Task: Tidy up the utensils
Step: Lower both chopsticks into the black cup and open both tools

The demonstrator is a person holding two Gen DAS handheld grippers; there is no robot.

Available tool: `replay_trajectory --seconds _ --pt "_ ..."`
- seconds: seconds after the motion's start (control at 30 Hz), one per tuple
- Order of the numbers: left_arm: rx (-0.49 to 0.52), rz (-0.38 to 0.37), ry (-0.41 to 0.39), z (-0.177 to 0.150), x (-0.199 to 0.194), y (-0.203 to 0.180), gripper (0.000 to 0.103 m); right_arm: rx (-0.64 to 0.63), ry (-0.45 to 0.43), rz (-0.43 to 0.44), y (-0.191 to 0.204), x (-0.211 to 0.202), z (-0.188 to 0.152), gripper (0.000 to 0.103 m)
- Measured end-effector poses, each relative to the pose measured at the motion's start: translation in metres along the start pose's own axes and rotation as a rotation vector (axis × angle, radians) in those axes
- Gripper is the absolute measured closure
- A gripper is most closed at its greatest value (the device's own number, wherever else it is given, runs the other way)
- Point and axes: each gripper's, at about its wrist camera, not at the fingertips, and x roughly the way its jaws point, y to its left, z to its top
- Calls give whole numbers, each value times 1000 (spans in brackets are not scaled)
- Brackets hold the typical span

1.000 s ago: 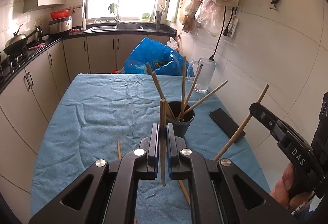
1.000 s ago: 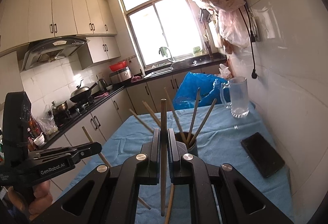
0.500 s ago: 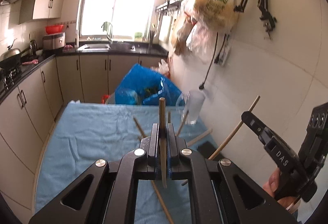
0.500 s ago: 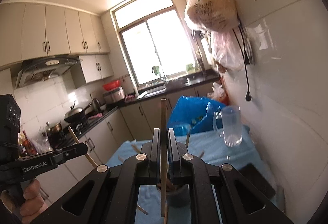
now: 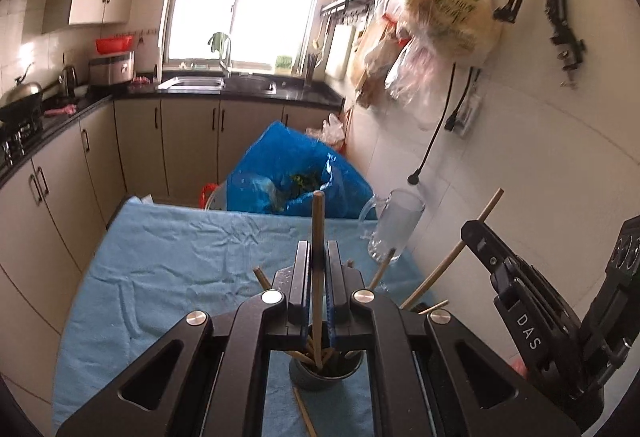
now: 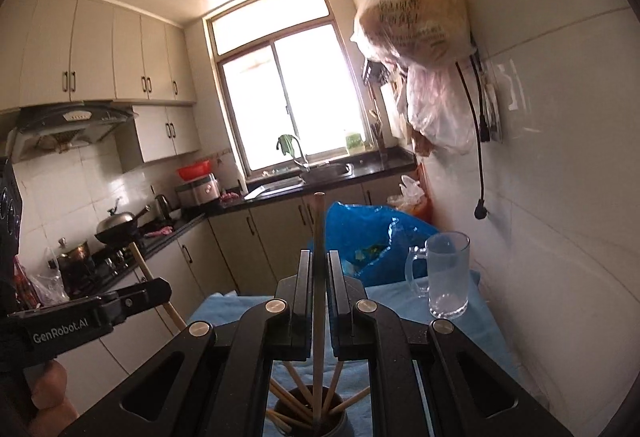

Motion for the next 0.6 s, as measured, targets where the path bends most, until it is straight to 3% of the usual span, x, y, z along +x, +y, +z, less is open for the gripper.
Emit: replay_trajectory --seconds 0.4,0.5,0.53,0.6 --pt "-19 7 68 -14 27 12 97 16 120 -4 -11 33 -29 95" --pt "-31 -8 67 -12 22 12 89 28 123 6 -13 31 -25 83" --pt "-32 -10 57 -12 17 12 83 26 111 3 -13 26 -23 83" --pt "-29 -6 30 -11 4 12 82 20 91 5 -10 16 -19 82"
